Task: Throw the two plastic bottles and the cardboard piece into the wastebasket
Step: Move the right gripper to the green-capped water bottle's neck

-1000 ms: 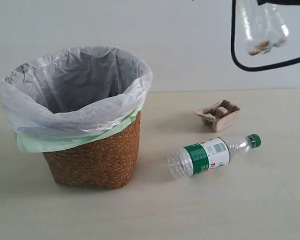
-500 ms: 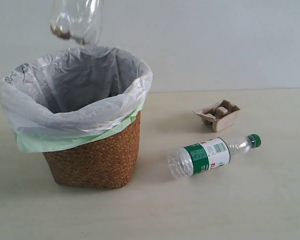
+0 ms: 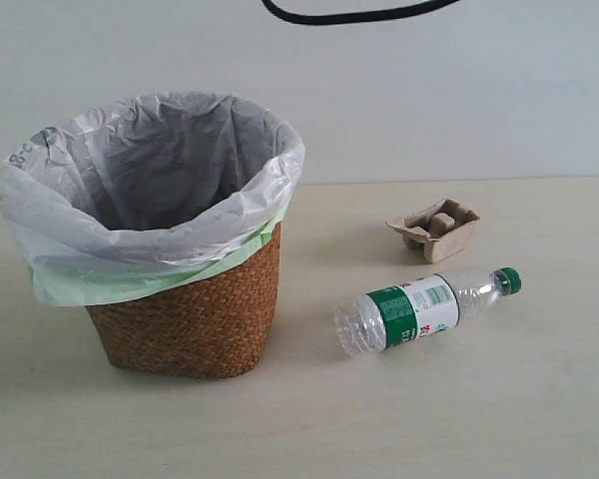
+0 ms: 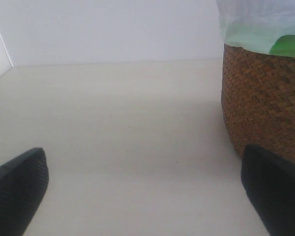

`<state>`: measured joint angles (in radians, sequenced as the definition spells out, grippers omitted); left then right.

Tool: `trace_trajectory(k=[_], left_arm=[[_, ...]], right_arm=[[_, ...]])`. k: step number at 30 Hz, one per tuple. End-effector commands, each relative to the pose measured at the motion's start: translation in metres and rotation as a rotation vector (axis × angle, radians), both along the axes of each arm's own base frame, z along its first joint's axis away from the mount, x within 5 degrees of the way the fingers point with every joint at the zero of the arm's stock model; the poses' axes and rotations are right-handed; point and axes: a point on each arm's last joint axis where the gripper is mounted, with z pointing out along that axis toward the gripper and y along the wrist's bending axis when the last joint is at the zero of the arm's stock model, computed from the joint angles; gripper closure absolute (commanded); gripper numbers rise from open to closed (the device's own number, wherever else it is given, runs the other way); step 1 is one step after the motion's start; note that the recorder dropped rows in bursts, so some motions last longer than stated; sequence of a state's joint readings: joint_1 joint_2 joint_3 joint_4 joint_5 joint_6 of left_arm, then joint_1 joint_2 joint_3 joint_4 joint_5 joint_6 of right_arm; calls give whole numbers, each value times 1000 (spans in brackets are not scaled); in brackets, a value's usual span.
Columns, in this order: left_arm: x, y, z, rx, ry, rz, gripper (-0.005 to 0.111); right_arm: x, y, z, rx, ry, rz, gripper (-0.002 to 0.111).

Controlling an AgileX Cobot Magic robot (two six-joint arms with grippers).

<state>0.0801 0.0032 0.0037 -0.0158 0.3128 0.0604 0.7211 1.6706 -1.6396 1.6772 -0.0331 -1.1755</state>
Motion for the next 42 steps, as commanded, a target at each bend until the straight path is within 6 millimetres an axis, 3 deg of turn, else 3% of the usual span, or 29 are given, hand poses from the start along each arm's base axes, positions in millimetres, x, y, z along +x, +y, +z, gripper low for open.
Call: trace_trajectory(k=[1, 5, 9, 14, 17, 22, 27, 32, 36, 39, 42], left_arm=[[0, 0, 2, -9, -15, -5, -1], [0, 0, 2, -9, -15, -5, -1], [0, 0, 2, -9, -15, -5, -1], [0, 0, 2, -9, -15, -5, -1], [0, 0, 2, -9, -15, -5, -1], [0, 0, 2, -9, -15, -5, -1], [0, 0, 2, -9, -15, -5, -1], [0, 0, 2, -9, -15, -5, -1], [0, 0, 2, -9, -15, -5, -1], [0, 0, 2, -9, -15, -5, -1], [0, 0, 2, -9, -15, -5, -1]], right_arm=[[4, -9, -3, -38, -6, -93, 12], [14, -24, -30, -134, 57, -297, 13], [21, -52, -63, -362, 123, -607, 13], [28, -85, -95, -492, 216, -857, 13], [32, -97, -119, -502, 267, -841, 13], [45, -110, -165, -218, 467, -581, 13], [50, -138, -204, -1, 694, -433, 13], [42, -169, -231, -91, 743, -530, 12], [34, -175, -246, -182, 759, -561, 12], [25, -185, -269, -219, 832, -652, 12], [25, -182, -281, -222, 868, -620, 12]])
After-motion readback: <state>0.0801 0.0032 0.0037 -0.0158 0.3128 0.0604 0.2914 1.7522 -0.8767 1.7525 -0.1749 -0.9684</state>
